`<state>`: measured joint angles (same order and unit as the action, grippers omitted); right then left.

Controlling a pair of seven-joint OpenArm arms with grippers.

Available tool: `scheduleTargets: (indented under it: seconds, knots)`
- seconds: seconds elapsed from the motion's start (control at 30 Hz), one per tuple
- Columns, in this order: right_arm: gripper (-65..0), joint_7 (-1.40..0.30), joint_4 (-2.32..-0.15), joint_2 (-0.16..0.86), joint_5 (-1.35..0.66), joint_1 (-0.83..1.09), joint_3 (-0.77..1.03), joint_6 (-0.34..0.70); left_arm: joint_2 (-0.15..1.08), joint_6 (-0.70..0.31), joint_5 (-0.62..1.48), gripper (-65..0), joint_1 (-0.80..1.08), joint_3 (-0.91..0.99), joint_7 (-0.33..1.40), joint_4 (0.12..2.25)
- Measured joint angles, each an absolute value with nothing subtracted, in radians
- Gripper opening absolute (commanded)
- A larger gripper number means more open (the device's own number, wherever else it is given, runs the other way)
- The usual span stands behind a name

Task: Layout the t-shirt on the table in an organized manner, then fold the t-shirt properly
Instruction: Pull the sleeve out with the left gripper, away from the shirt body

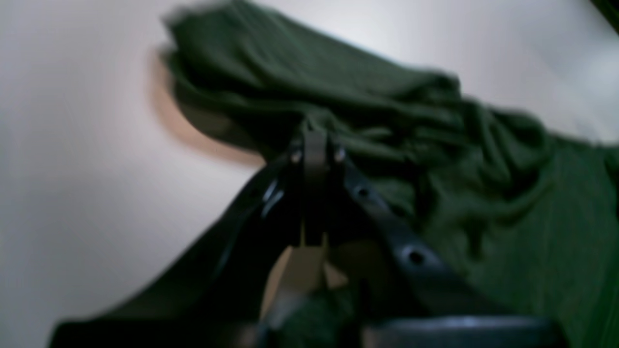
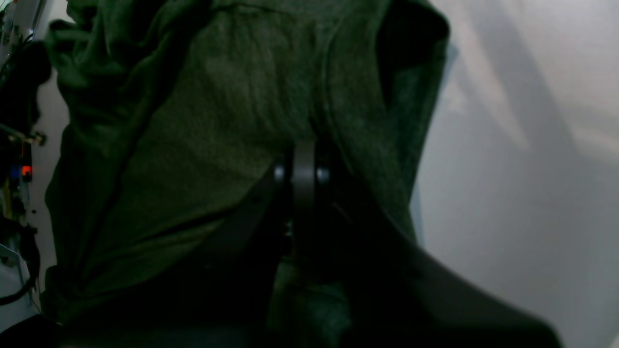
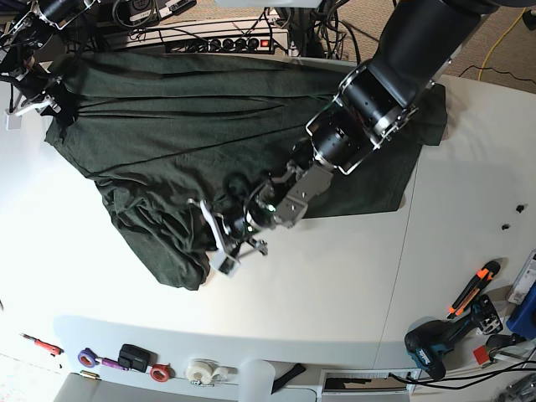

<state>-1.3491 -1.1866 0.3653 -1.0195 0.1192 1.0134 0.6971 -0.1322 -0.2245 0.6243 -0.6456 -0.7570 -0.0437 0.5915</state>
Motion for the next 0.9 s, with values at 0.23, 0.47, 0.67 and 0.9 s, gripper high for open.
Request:
scheduleTargets:
  seconds: [0.23, 0.47, 0.67, 0.9]
  knots:
    - [-65.0, -1.349, -1.186, 0.365, -1.019, 0.119, 1.013, 0.697, -0.132, -0.183, 0.563, -65.0, -0.683, -0.728, -0.031, 0.591]
    - [-65.0, -1.349, -1.186, 0.365, -1.019, 0.119, 1.013, 0.697, -0.132, -0.172, 0.503, -65.0, -0.757, -0.727, -0.010, 0.591]
    - [-65.0, -1.349, -1.186, 0.365, -1.019, 0.119, 1.013, 0.697, -0.115, -0.179, 0.500, -65.0, -0.797, -0.727, -0.001, 0.592]
    - [-65.0, -1.345, -1.185, 0.365, -1.019, 0.119, 1.013, 0.697, 0.009, -0.170, 0.498, -65.0, -0.796, -0.727, 0.001, 0.591]
